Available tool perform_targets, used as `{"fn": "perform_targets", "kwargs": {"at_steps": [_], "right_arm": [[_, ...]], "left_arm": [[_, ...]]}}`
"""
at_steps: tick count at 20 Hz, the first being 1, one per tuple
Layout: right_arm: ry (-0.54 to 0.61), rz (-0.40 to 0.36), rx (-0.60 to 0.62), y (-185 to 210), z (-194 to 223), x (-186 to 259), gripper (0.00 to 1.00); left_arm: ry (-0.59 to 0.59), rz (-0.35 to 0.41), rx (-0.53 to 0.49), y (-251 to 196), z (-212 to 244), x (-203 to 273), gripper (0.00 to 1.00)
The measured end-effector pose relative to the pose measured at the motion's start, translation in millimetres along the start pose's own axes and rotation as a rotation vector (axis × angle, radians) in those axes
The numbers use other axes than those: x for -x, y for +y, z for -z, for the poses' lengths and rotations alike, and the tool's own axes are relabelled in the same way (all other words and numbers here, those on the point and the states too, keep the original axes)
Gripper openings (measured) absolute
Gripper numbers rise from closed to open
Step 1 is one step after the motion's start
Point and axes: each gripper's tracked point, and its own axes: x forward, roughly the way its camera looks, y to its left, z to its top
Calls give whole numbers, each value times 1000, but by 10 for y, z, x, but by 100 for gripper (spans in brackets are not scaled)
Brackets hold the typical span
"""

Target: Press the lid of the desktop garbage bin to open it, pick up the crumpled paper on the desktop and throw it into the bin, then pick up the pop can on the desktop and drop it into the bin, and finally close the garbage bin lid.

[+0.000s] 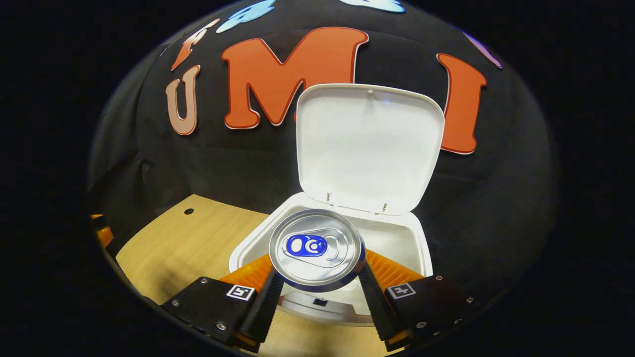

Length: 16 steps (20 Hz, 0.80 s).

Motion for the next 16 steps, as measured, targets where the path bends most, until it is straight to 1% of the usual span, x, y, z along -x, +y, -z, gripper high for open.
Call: {"fn": "perform_targets", "kwargs": {"at_steps": [2, 3, 4, 11, 16], "right_arm": [[18, -8, -34, -2, 35, -34, 81], [24, -9, -45, -8, 49, -50, 78], [29, -8, -50, -5, 62, -52, 82], [62, -18, -97, 43, 85, -93, 83], [47, -18, -114, 25, -16, -31, 83]], "left_arm": [[5, 1, 15, 18, 30, -16, 97], [7, 5, 21, 14, 33, -21, 97], [10, 8, 24, 0, 35, -18, 97], [12, 28, 26, -61, 52, -30, 97], [10, 34, 33, -54, 42, -36, 97]]}}
